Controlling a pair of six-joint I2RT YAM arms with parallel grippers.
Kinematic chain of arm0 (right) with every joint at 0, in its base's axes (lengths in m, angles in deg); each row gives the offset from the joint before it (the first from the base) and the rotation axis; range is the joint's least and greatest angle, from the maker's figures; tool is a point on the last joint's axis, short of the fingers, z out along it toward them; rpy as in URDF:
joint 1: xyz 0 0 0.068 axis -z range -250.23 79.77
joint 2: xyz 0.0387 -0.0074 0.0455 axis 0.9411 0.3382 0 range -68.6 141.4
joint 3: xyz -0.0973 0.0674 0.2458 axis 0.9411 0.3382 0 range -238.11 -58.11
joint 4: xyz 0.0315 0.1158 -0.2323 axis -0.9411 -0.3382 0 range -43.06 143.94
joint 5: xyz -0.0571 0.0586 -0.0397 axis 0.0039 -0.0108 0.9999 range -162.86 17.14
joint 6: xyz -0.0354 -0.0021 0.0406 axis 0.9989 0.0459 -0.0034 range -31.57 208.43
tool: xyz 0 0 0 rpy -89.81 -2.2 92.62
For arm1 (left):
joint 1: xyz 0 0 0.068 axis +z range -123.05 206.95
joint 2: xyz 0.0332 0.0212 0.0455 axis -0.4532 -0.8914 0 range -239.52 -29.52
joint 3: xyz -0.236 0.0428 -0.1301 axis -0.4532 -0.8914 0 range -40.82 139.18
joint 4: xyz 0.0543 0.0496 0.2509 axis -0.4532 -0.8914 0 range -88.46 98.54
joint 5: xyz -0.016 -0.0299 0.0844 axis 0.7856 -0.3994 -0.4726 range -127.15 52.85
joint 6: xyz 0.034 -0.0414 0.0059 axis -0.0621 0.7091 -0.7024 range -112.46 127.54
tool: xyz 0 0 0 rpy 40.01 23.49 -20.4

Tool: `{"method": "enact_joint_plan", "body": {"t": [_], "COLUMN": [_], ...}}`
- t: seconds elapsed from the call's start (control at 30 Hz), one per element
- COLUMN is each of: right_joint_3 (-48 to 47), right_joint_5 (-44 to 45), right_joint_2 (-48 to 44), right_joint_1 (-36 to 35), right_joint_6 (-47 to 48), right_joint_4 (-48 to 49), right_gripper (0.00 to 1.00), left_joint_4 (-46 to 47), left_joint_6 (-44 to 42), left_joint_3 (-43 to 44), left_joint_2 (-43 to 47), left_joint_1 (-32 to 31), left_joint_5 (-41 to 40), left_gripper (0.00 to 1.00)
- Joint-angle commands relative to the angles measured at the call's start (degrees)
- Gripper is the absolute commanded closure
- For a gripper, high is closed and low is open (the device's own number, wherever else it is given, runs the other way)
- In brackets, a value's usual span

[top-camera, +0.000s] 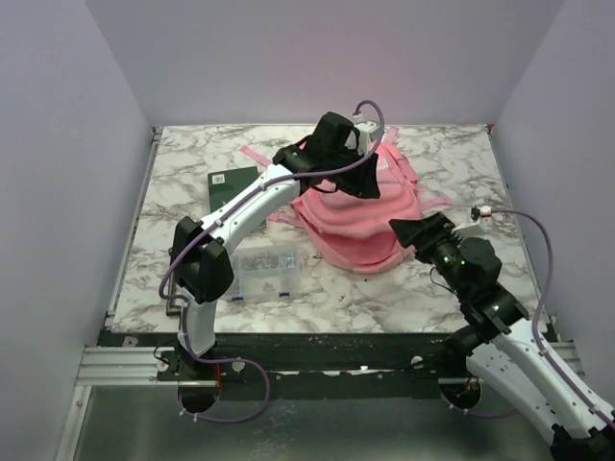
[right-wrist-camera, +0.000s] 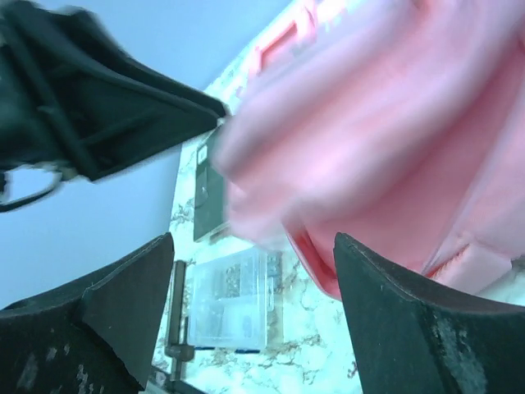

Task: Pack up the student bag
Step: Place the book in the student bag, then pick up the book from the center of the board.

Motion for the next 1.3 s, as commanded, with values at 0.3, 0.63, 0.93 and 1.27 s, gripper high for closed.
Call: {"method": "enact_joint_plan", "body": {"t": [0.3, 0.63, 0.93, 1.27], "right_joint_3": [-23.5, -40.9, -56.9, -61.1], "right_joint_5": [-24.2, -26.1, -26.0, -21.5], "right_joint_2": [28.7, 61.6, 85.5, 93.7], "right_joint_1": [-0.6, -14.8, -16.8, -16.9], "right_joint_6": [21.4, 17.2, 12.3, 14.9], "right_joint_4": [2.0, 18.1, 19.6, 16.5], "right_gripper": [0.13, 0.14, 0.21, 0.24], "left_joint_4": [3.9, 9.9, 8.7, 9.6], "left_joint_6": [1.8, 13.5, 13.8, 19.5], "left_joint_3": [-28.6, -46.2, -41.6, -40.5], "left_joint_2": [28.6, 31.9, 15.1, 5.7], "left_joint_1": [17.5, 53.5, 56.7, 56.6], "left_joint_5": [-0.7, 2.2, -2.1, 3.1], "left_gripper": [0.01, 0.03, 0.08, 0.08]}}
